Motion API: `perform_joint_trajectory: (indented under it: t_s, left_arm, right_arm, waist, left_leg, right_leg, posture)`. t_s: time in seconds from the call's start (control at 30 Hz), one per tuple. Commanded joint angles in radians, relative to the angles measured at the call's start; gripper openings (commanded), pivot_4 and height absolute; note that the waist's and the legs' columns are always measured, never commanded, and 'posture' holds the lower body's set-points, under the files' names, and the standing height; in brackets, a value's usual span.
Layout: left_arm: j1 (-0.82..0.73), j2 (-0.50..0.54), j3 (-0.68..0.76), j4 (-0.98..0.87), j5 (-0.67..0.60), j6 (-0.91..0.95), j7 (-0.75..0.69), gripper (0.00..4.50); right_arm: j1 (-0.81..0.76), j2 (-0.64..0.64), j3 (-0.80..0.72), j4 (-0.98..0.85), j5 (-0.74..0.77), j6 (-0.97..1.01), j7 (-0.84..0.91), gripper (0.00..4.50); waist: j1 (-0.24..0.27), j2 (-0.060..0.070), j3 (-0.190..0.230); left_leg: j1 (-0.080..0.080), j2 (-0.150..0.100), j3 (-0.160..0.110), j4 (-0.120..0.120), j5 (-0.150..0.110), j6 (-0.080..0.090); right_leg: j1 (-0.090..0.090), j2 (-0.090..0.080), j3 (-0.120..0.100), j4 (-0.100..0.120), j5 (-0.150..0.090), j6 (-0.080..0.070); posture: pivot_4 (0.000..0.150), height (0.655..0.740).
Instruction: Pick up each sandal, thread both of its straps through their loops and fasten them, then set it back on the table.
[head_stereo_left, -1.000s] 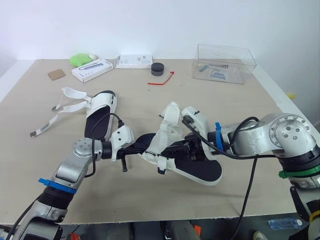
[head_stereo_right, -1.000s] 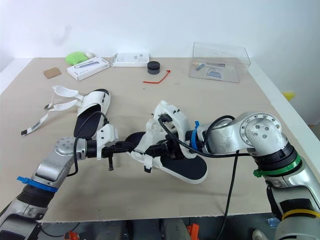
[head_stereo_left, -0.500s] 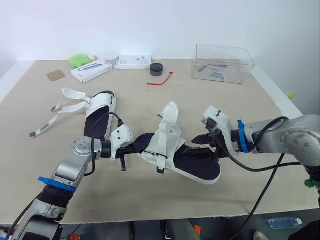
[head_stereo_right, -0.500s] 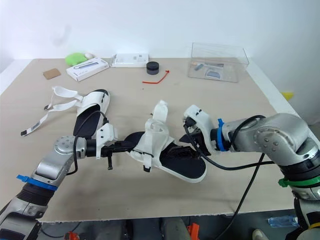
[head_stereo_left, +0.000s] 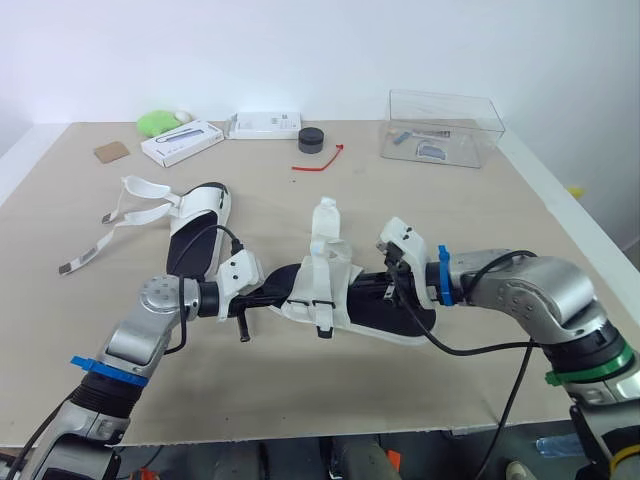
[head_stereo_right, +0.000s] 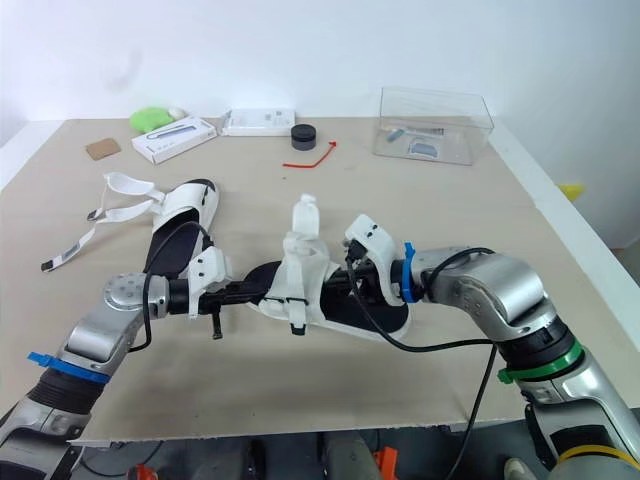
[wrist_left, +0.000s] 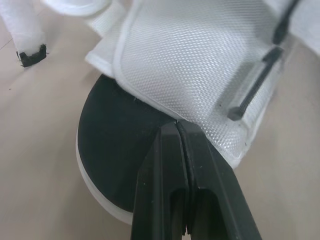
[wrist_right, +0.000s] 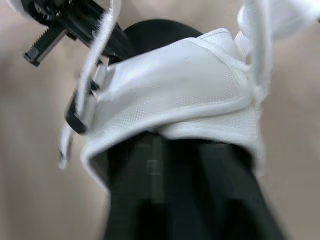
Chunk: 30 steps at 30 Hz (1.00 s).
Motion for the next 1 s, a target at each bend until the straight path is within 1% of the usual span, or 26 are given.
perform_joint_trajectory:
  t_s: [0.03, 0.27, 0.37, 0.47, 0.57, 0.73, 0.77, 0.8, 0.83, 0.87, 0.9, 0.93, 1.0]
  left_arm:
    - [0.011, 0.013, -0.003, -0.008, 0.011, 0.016, 0.000, 0.00]
    - [-0.003, 0.025, 0.021, 0.000, 0.010, 0.022, 0.008, 0.00]
    - [0.000, 0.022, 0.020, -0.005, 0.006, 0.032, 0.017, 0.00]
    - [0.022, 0.018, 0.013, -0.027, -0.002, 0.055, 0.024, 0.00]
    - [0.034, 0.020, 0.014, -0.042, -0.009, 0.070, 0.025, 0.00]
    - [0.048, 0.021, 0.012, -0.061, -0.016, 0.089, 0.028, 0.00]
    - [0.050, 0.021, 0.011, -0.062, -0.016, 0.090, 0.029, 0.00]
    - [0.052, 0.022, 0.011, -0.063, -0.015, 0.090, 0.030, 0.00]
    - [0.054, 0.023, 0.010, -0.063, -0.014, 0.090, 0.030, 0.00]
    - [0.055, 0.023, 0.011, -0.064, -0.014, 0.092, 0.030, 0.00]
    - [0.055, 0.023, 0.011, -0.066, -0.013, 0.094, 0.030, 0.00]
    - [0.055, 0.023, 0.012, -0.066, -0.013, 0.095, 0.030, 0.00]
    - [0.056, 0.024, 0.013, -0.067, -0.013, 0.097, 0.028, 0.00]
  right_arm:
    - [-0.060, 0.038, 0.007, 0.044, -0.087, -0.061, 0.058, 0.01]
    - [-0.134, 0.130, 0.049, 0.170, -0.216, -0.140, 0.149, 0.01]
    - [-0.147, 0.139, 0.053, 0.214, -0.265, -0.170, 0.193, 0.01]
    - [-0.145, 0.104, 0.046, 0.254, -0.304, -0.206, 0.270, 0.01]
    - [-0.150, 0.078, 0.033, 0.281, -0.332, -0.226, 0.319, 0.01]
    - [-0.151, -0.008, -0.019, 0.278, -0.302, -0.174, 0.427, 0.01]
    - [-0.141, -0.033, -0.026, 0.262, -0.296, -0.165, 0.455, 0.71]
    - [-0.133, -0.051, -0.035, 0.244, -0.285, -0.142, 0.470, 0.92]
    - [-0.127, -0.062, -0.051, 0.225, -0.263, -0.108, 0.479, 1.48]
    - [-0.123, -0.070, -0.068, 0.200, -0.233, -0.067, 0.490, 1.82]
    - [-0.119, -0.079, -0.092, 0.164, -0.187, -0.012, 0.503, 2.30]
    - [-0.115, -0.086, -0.122, 0.117, -0.114, 0.076, 0.518, 2.69]
    - [-0.095, -0.087, -0.162, 0.033, -0.006, 0.205, 0.522, 3.64]
  waist:
    - [0.000, 0.000, 0.000]
    - [-0.001, 0.000, 0.000]
    - [0.000, 0.000, 0.000]
    - [0.000, 0.000, 0.000]
    - [0.000, 0.000, 0.000]
    - [0.000, 0.000, 0.000]
    - [0.000, 0.000, 0.000]
    - [0.000, 0.000, 0.000]
    - [0.000, 0.000, 0.000]
    - [0.000, 0.000, 0.000]
    - [0.000, 0.000, 0.000]
    - [-0.001, 0.000, 0.000]
    - [0.000, 0.000, 0.000]
  left_leg:
    - [0.000, 0.000, 0.000, 0.001, 0.000, 0.000]
    - [0.001, 0.000, 0.002, 0.002, 0.000, 0.000]
    - [0.001, 0.000, 0.002, 0.002, 0.000, 0.000]
    - [0.000, 0.000, 0.001, 0.002, 0.000, 0.000]
    - [0.000, -0.001, 0.002, 0.002, 0.000, 0.000]
    - [0.000, -0.001, 0.002, 0.002, 0.000, 0.000]
    - [0.000, -0.001, 0.002, 0.002, 0.000, 0.000]
    - [0.000, -0.001, 0.002, 0.002, 0.000, 0.000]
    - [0.000, -0.001, 0.002, 0.002, 0.000, 0.000]
    - [0.001, -0.001, 0.002, 0.002, 0.000, 0.000]
    - [0.001, -0.001, 0.002, 0.002, 0.000, 0.000]
    - [0.001, -0.001, 0.002, 0.002, 0.000, 0.000]
    - [0.001, 0.000, 0.001, 0.002, 0.000, 0.000]
  right_leg:
    - [0.000, 0.001, 0.000, 0.000, 0.001, 0.000]
    - [0.001, 0.001, 0.000, 0.000, 0.002, 0.001]
    - [0.001, 0.001, 0.000, 0.000, 0.003, 0.001]
    - [0.001, 0.001, -0.001, 0.000, 0.003, 0.000]
    - [0.001, 0.001, -0.001, 0.000, 0.006, -0.004]
    - [0.000, 0.001, -0.001, 0.000, 0.005, -0.004]
    - [0.001, 0.001, -0.001, 0.000, 0.005, -0.004]
    - [0.001, 0.001, -0.001, 0.000, 0.005, -0.004]
    - [0.001, 0.001, -0.001, 0.000, 0.005, -0.004]
    - [0.001, 0.001, 0.000, 0.000, 0.005, -0.004]
    - [0.001, 0.001, 0.000, 0.000, 0.005, -0.004]
    - [0.001, 0.001, 0.000, 0.000, 0.005, -0.004]
    - [0.001, 0.001, 0.000, 0.000, 0.005, -0.004]
  posture:
    - [0.150, 0.7400]
    - [0.150, 0.7400]
    - [0.150, 0.7400]
    - [0.150, 0.7400]
    - [0.150, 0.7400]
    - [0.150, 0.7400]
    - [0.150, 0.7400]
    - [0.150, 0.7400]
    - [0.150, 0.7400]
    - [0.150, 0.7400]
    - [0.150, 0.7400]
    - [0.150, 0.7400]
    - [0.150, 0.7400]
